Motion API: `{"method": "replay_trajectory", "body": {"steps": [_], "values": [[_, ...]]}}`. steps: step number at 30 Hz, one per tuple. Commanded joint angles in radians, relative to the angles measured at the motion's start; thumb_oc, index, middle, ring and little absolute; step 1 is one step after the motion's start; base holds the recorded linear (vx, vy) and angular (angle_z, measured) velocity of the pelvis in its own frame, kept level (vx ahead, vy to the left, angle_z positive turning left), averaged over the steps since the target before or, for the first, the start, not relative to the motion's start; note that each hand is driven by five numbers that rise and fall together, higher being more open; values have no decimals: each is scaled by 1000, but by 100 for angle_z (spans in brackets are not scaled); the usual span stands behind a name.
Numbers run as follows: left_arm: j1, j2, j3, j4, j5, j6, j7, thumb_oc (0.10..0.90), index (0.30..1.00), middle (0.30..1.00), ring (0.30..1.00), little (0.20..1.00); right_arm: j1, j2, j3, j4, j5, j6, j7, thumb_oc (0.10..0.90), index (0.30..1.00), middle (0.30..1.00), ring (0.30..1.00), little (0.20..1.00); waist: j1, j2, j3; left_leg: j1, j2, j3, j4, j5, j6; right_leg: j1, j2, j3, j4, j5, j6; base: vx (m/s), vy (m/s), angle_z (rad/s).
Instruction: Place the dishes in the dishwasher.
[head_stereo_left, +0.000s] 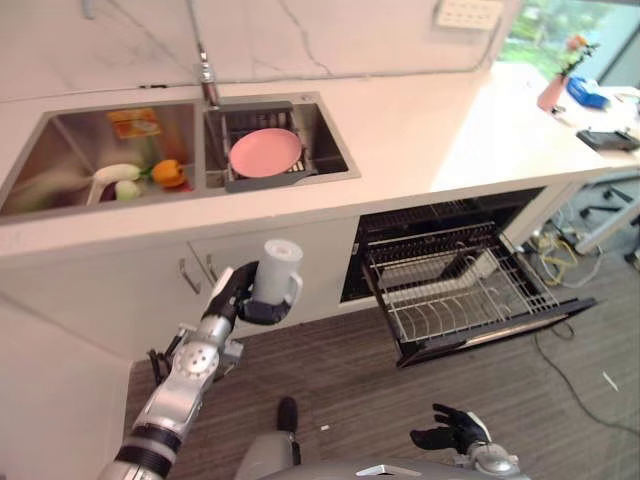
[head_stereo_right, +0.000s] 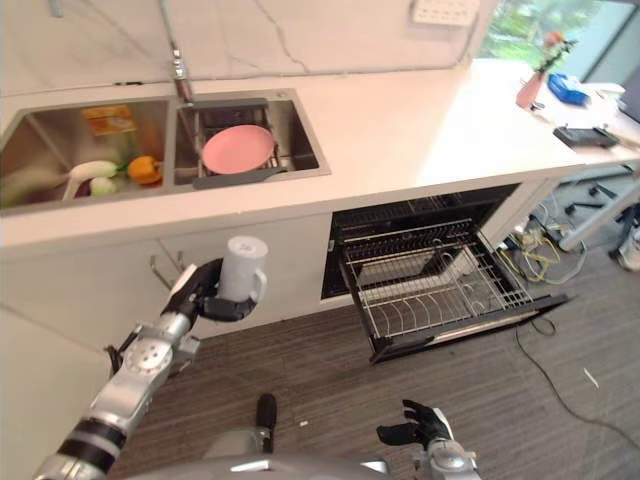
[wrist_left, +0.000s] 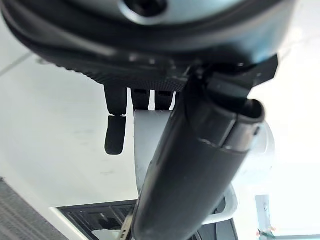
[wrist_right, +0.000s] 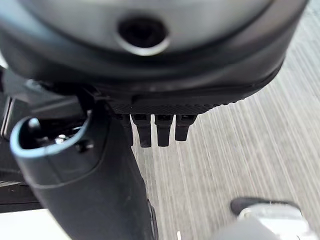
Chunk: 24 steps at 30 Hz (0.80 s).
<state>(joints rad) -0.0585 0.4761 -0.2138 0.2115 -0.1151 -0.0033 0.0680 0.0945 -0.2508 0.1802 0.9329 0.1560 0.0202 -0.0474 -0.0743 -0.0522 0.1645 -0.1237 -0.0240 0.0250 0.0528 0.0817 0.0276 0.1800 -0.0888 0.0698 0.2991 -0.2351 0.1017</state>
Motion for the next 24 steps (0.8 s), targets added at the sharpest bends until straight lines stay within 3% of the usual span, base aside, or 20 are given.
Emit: {"method": "replay_trajectory", "body": {"steps": [1, 2, 3, 4, 5, 6, 7, 8, 9, 11, 13, 20, 21, 22, 23, 24], "values": [[-148, 36, -51, -128, 6, -134, -8, 400, 300, 300, 300, 300, -84, -59, -5, -73, -18, -46, -9, 800, 900, 900, 900, 900, -28, 33, 7, 75, 79, 48, 119, -170, -24, -214, -34, -14, 150, 189, 48, 36, 162, -80], [-150, 36, -51, -127, 5, -135, -8, 400, 300, 300, 300, 300, -84, -59, -6, -74, -18, -46, -9, 800, 900, 900, 900, 900, -25, 35, 5, 71, 82, 51, 116, -166, -25, -220, -32, -12, 149, 193, 47, 89, 347, -102], [-153, 55, -61, -130, 8, -136, -30, 400, 300, 300, 300, 300, -86, -68, -15, -118, -17, -51, -1, 800, 900, 900, 900, 900, -33, 56, 10, 114, 93, 119, 99, -194, -21, -278, -82, -137, 170, 176, 47, 34, 186, -88], [-153, 55, -61, -130, 7, -136, -31, 400, 300, 300, 300, 300, -85, -68, -15, -119, -17, -50, -1, 800, 900, 900, 900, 900, -32, 57, 8, 112, 94, 120, 96, -190, -21, -280, -80, -137, 166, 180, 46, 52, 201, -97], [-147, 58, -59, -137, 5, -136, -41, 400, 300, 300, 300, 300, -85, -70, -22, -127, -20, -52, -2, 800, 900, 900, 900, 900, -31, 62, 2, 121, 97, 137, 88, -194, -22, -285, -104, -191, 134, 174, 47, 62, 25, -124], [-134, 58, -49, -143, -5, -138, -43, 400, 300, 300, 300, 300, -88, -77, -29, -140, -24, -53, -4, 800, 900, 900, 900, 900, -32, 67, -3, 147, 105, 177, 74, -208, -32, -275, -135, -275, 53, 153, 46, 135, -25, -110], [-112, 48, -42, -146, -18, -137, -56, 400, 300, 300, 300, 300, -86, -87, -43, -158, -30, -56, -11, 800, 900, 900, 900, 900, -34, 65, -15, 164, 109, 210, 61, -209, -44, -269, -141, -343, -102, 176, 50, 137, -40, -92], [-110, 48, -42, -146, -18, -137, -57, 400, 300, 300, 300, 300, -84, -88, -42, -159, -30, -56, -11, 800, 900, 900, 900, 900, -33, 68, -13, 170, 113, 211, 60, -213, -46, -261, -136, -343, -108, 176, 50, 155, -108, -81], [-103, 34, -41, -137, -27, -144, -60, 400, 300, 300, 300, 300, -61, -96, -66, -183, -27, -58, -16, 800, 900, 900, 900, 900, -46, 54, -20, 178, 110, 212, 66, -219, -52, -235, -119, -276, -207, 205, 74, 80, -58, -92], [-101, 30, -42, -130, -23, -147, -58, 400, 300, 300, 300, 300, -56, -100, -68, -185, -27, -59, -19, 800, 900, 900, 900, 900, -44, 46, -28, 177, 106, 216, 68, -211, -53, -224, -116, -261, -234, 229, 77, 80, -89, -28], [-94, 23, -25, -120, -32, -148, -58, 400, 300, 300, 300, 300, -45, -109, -64, -203, -42, -58, -12, 800, 900, 900, 900, 900, -34, 31, -55, 189, 117, 236, 61, -211, -69, -160, -98, -264, -331, 252, 87, 117, -185, 16], [-53, 5, 17, -113, -64, -145, -53, 400, 300, 300, 300, 300, -6, -118, -58, -263, -55, -60, 0, 800, 900, 900, 900, 900, -33, 24, -70, 242, 185, 255, 70, -194, -117, -90, -39, -271, -372, 233, 62, 105, -184, -26], [-47, -3, 31, -105, -72, -144, -43, 400, 300, 300, 300, 300, 1, -127, -62, -291, -51, -64, -5, 800, 900, 900, 900, 900, -33, 25, -60, 224, 225, 249, 161, -166, -134, -76, -15, -267, -371, 214, 40, 53, -212, -26], [-47, -3, 31, -105, -72, -144, -43, 400, 300, 300, 300, 300, 1, -127, -63, -292, -51, -64, -5, 800, 900, 900, 900, 900, -34, 27, -59, 220, 229, 247, 169, -170, -135, -75, -12, -268, -371, 214, 39, 34, -261, -13], [-45, -14, 38, -98, -93, -141, -25, 400, 300, 300, 300, 300, -10, -140, -74, -303, -26, -71, -27, 800, 900, 900, 900, 900, -28, 31, -30, 161, 268, 210, 333, -98, -151, -58, 18, -256, -367, 201, 5, -35, -180, -6], [-48, -20, 42, -93, -110, -141, -11, 400, 300, 300, 300, 300, -18, -146, -81, -311, -12, -73, -40, 800, 900, 900, 900, 900, -16, 28, -8, 103, 262, 156, 425, -47, -158, -56, 25, -247, -364, 200, -10, -59, -201, -15]]}}
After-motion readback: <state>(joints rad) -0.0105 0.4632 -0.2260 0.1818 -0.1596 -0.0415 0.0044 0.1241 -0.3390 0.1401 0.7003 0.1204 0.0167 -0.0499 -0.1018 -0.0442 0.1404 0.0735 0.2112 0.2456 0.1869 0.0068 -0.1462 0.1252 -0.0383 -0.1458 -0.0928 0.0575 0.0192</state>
